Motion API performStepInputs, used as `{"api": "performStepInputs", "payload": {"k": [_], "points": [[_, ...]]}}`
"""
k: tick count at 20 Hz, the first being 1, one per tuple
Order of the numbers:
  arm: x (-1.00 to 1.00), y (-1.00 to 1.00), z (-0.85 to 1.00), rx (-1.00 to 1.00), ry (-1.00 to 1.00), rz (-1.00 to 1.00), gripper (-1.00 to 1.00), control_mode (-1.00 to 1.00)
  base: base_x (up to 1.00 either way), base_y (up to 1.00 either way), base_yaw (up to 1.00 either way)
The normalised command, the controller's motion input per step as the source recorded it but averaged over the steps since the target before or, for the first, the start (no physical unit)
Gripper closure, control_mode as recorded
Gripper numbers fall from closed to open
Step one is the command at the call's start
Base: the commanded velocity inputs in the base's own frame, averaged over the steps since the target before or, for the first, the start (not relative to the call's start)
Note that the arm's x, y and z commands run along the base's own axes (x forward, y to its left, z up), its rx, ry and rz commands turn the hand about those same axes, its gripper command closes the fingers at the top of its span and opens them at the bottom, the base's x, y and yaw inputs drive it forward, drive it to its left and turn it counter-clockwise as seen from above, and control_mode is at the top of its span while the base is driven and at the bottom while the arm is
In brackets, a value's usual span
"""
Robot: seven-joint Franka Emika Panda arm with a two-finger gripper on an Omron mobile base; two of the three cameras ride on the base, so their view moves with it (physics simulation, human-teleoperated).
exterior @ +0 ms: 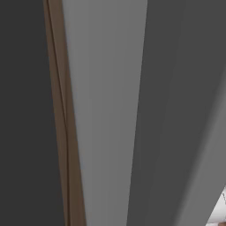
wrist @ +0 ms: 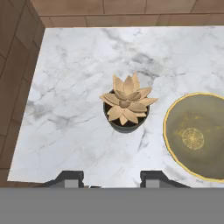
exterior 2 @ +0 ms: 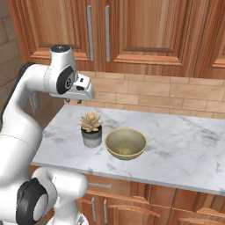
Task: Open the cabinet and setup a tea strainer by placing it in the bowl upright.
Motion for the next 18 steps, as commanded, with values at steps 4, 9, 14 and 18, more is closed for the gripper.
{"api": "performStepInputs", "payload": {"k": [4, 9, 14, 18], "points": [[0.00, -0.07, 0.00, 0.00, -0.01, 0.00, -1.00, -1.00, 0.00, 0.00, 0.00], [0.00, -0.30, 0.29, -0.01, -0.22, -0.12, -1.00, -1.00, 0.00, 0.00, 0.00], [-0.01, -0.15, 0.99, 0.00, -0.45, -0.04, -1.00, -1.00, 0.00, 0.00, 0.00], [0.00, -0.24, 0.92, -0.02, -0.22, -0.11, -1.00, -1.00, 0.00, 0.00, 0.00]]}}
